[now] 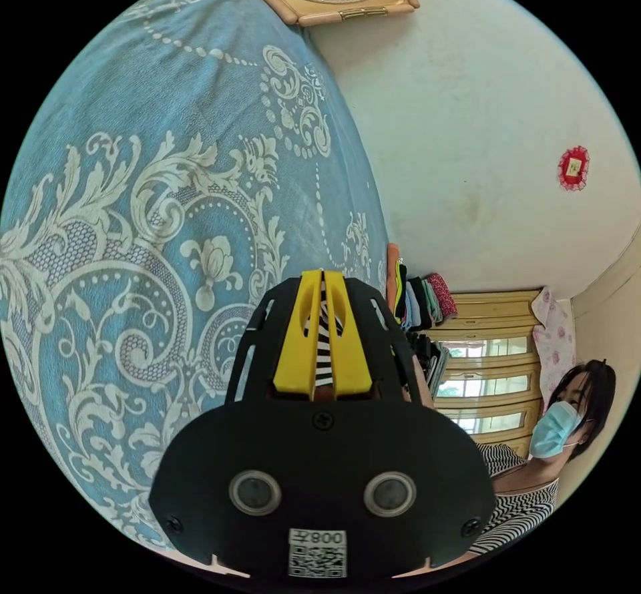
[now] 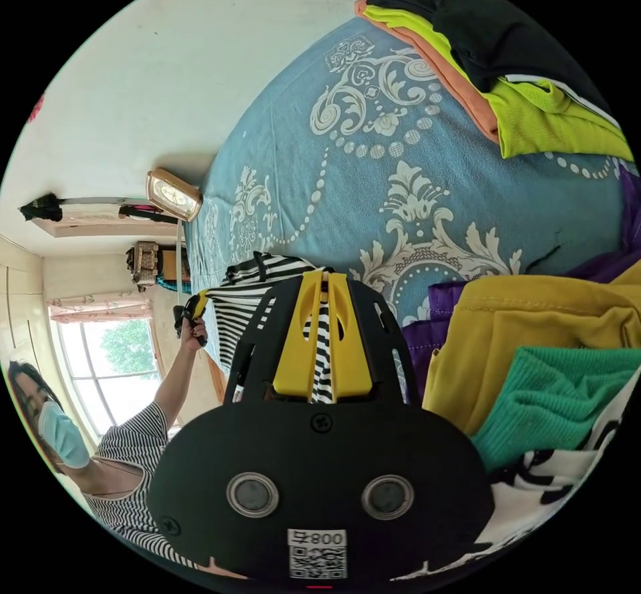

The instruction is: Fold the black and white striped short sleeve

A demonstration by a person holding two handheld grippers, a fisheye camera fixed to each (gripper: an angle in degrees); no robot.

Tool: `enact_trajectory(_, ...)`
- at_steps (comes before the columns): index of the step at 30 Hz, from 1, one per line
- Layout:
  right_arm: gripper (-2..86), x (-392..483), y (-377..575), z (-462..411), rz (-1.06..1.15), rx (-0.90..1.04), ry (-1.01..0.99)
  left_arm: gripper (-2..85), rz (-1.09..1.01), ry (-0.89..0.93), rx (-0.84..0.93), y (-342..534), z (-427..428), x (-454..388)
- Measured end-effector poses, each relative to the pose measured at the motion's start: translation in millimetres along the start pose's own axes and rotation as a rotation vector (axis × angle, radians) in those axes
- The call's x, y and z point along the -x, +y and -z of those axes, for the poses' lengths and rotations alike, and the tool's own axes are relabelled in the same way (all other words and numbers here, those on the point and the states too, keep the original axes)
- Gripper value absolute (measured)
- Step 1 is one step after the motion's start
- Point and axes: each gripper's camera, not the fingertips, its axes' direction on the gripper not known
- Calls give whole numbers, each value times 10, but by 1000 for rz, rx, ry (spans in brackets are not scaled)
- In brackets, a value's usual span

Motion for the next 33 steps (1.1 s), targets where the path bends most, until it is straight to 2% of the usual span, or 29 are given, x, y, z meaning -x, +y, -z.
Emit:
enact_trajectory(13, 14, -502, -300, -118, -27, 0, -78, 32, 39, 66, -32, -334, -309, 453)
enact_trajectory(20, 17, -695, -333, -191, -46, -9, -107, 29, -31, 81, -127, -147, -380, 420)
enact_trajectory(22, 18, -711, -318, -201, -39, -16, -110, 21, -101, 47, -69, -39, -549, 295)
enact_trajectory(27, 22, -742, -252, -272, -25, -23, -114, 5, -347, -186, 250, 283, -1479, -86)
enact_trajectory(30, 23, -765, -194, -286, -24, -38, -108, 3, -407, -314, 299, 263, -1828, -135)
enact_trajectory(33, 23, -739, -111, -269, -4, -62, -118, 2, -444, -364, 306, 176, -2035, -164)
